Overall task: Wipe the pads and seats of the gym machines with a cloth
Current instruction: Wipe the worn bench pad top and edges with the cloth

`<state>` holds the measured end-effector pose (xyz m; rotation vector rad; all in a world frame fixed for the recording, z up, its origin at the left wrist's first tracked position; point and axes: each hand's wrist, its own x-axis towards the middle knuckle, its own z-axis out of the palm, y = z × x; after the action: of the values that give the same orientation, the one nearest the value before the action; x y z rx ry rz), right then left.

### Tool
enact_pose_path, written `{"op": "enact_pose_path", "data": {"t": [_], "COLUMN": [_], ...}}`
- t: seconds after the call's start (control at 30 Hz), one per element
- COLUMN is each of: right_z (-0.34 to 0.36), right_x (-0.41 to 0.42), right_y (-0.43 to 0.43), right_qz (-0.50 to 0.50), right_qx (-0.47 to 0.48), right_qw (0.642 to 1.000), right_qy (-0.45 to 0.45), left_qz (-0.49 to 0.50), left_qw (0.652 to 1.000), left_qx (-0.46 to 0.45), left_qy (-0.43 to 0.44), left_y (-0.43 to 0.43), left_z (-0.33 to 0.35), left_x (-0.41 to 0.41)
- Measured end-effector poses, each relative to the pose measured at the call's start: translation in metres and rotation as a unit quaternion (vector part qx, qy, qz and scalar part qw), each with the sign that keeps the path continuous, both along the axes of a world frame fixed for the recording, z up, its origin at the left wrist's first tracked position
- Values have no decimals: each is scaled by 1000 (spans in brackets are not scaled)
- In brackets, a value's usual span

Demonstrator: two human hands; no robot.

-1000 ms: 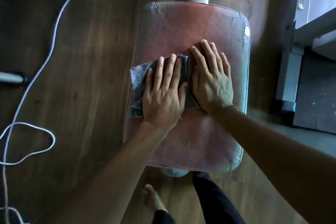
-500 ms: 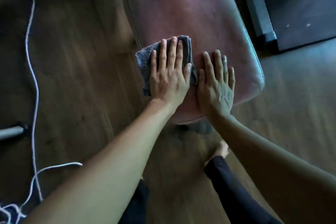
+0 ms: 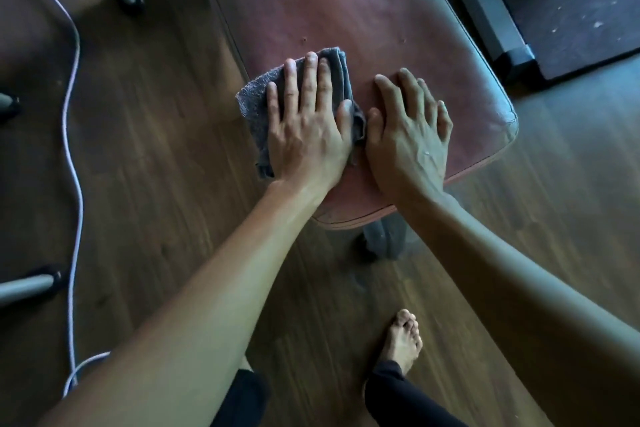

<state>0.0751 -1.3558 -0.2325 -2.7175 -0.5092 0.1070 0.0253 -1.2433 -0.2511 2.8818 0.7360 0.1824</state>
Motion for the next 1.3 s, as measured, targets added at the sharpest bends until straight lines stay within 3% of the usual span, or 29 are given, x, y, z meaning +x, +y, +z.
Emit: {"op": "enact_pose_path", "data": {"t": [0.2, 0.67, 0.83, 0.97, 1.07, 1.17, 1.23, 1.3], "right_z": [5, -18, -17, -14, -11, -9, -7, -8], "right_x": [35, 78, 68, 52, 45, 41, 38, 42], "right_y": [37, 64, 61, 60, 54, 54, 54, 50], "right_qz": [5, 145, 151, 141, 141, 148, 144, 143], "right_qx": [57, -16, -21, -24, -23, -38, -36, -21], "right_qw": [998, 989, 988, 989, 987, 986, 987, 987], "right_qy": [2, -29, -36, -49, -67, -64, -59, -63], "left_qz": [-22, -104, -84, -32, -7, 44, 77, 89], "left_qw": [999, 991, 988, 975, 928, 817, 745, 696], "left_qx": [-2, -44, -70, -107, -240, -401, -458, -494], "left_qy": [-40, -69, -106, -193, -284, -412, -480, -514], "left_y": [12, 51, 45, 39, 33, 15, -2, -23], "left_z": [-8, -7, -7, -18, -27, -39, -47, -56], "left_x": [1, 19, 6, -11, -20, -33, -43, -51]}}
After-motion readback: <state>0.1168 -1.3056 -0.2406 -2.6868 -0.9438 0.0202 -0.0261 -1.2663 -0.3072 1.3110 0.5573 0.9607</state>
